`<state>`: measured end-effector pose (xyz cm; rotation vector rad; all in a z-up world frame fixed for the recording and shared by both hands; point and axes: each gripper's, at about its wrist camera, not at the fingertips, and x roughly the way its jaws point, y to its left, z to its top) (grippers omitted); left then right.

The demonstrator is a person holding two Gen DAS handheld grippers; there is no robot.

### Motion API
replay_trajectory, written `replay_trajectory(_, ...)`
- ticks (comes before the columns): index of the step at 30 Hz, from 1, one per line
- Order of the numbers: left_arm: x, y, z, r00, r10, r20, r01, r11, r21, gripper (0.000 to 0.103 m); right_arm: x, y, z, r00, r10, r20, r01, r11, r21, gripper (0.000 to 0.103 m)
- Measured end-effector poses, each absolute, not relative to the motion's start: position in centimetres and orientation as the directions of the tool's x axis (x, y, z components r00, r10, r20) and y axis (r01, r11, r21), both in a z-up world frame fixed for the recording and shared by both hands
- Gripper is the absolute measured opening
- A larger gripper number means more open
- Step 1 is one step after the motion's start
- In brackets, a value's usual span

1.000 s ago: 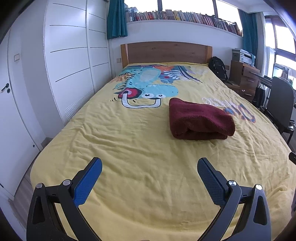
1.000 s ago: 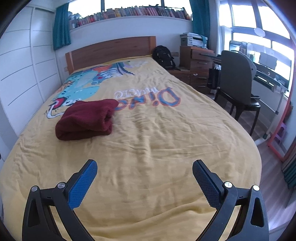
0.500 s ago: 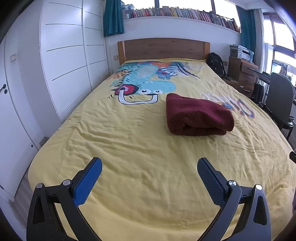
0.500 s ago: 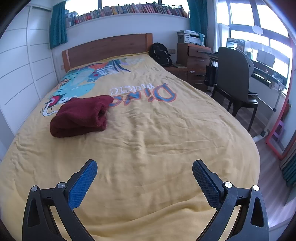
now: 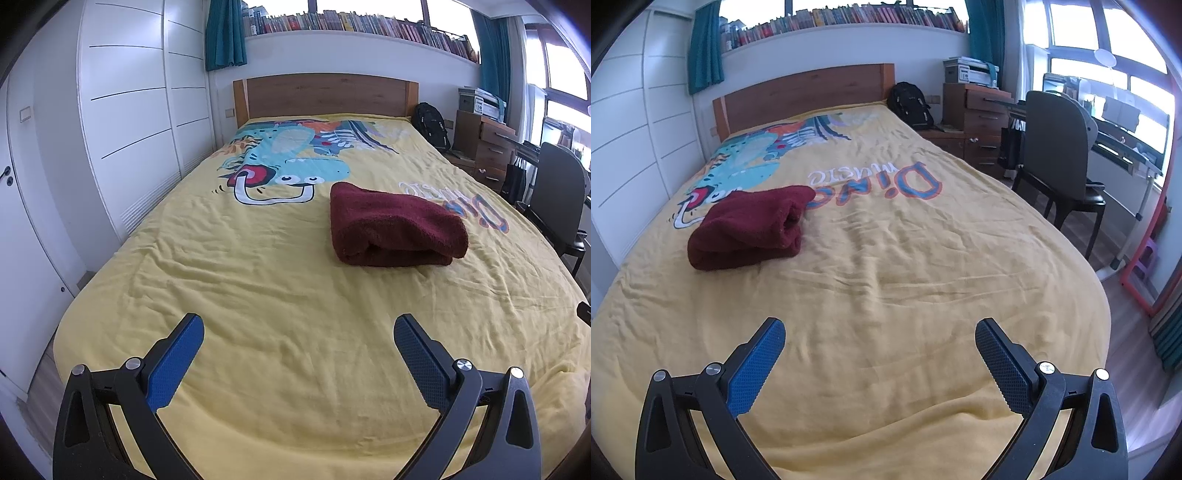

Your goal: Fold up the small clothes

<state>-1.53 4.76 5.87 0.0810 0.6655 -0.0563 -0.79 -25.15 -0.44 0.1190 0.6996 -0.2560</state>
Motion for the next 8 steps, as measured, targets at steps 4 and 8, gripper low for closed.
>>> replay_trajectory(4, -1.56, 4.65, 5.68, 0.784, -0.026, -0.621, 0.077, 0.995, 0.055, 0.102, -0.75, -25.21, -0.47, 0.735, -0.194, -0.649, 0.274, 0.962, 0.023, 0.103)
replay_trajectory(8, -1.56, 4.5, 5.5, 0.779, -0.03, -0.627, 0.081, 0.995, 0.052, 0.102, -0.8, -25.23, -0.45, 0.735, -0.196, -0.648, 0.277, 0.961, 0.023, 0.103)
